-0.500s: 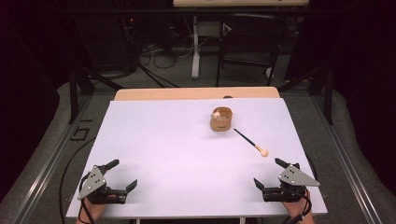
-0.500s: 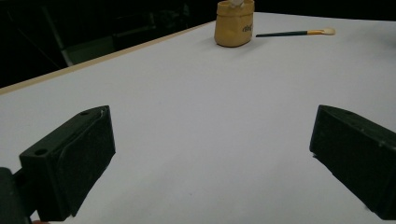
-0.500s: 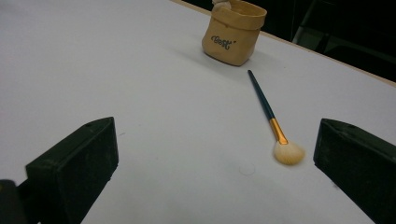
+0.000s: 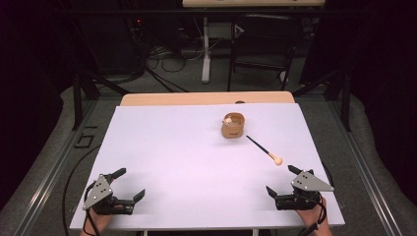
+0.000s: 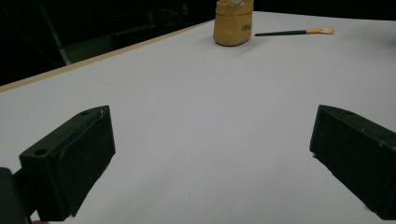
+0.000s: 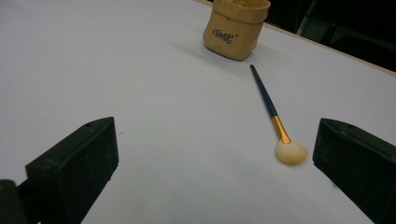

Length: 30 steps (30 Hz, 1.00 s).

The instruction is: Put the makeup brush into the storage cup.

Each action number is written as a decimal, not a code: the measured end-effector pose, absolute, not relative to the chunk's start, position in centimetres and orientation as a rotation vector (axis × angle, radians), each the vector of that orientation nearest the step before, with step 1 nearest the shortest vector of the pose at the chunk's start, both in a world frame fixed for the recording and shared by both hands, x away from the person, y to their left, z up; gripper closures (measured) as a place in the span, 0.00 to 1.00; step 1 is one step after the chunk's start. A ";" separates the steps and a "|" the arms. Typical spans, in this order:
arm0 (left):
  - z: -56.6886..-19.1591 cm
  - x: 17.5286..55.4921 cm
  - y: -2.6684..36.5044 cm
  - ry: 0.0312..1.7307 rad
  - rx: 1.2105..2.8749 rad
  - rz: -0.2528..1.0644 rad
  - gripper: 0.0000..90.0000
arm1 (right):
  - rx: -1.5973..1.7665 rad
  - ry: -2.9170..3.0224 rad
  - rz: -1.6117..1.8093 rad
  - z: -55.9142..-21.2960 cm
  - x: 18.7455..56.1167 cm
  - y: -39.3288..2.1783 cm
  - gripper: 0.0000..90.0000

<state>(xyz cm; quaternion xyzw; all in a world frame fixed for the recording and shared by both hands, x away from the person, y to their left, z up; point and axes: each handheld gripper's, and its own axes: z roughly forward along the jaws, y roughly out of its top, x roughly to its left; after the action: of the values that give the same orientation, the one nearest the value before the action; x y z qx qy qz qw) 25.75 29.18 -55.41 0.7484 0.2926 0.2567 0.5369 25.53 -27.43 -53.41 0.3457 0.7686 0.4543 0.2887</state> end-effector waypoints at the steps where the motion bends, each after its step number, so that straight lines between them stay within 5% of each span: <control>1: -55.4 25.7 29.2 0.698 1.780 0.611 0.00 | 0.930 2.045 1.217 -53.5 25.7 -27.4 0.00; 30: -55.5 25.9 29.0 0.694 1.792 0.600 0.00 | 0.993 2.234 1.082 -51.8 31.3 -27.1 0.00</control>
<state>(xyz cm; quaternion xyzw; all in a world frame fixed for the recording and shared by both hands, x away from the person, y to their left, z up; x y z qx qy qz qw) 25.86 29.03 -55.51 0.7523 0.2914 0.2519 0.5346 31.33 -27.05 -51.80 0.3613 0.8128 0.3938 0.2317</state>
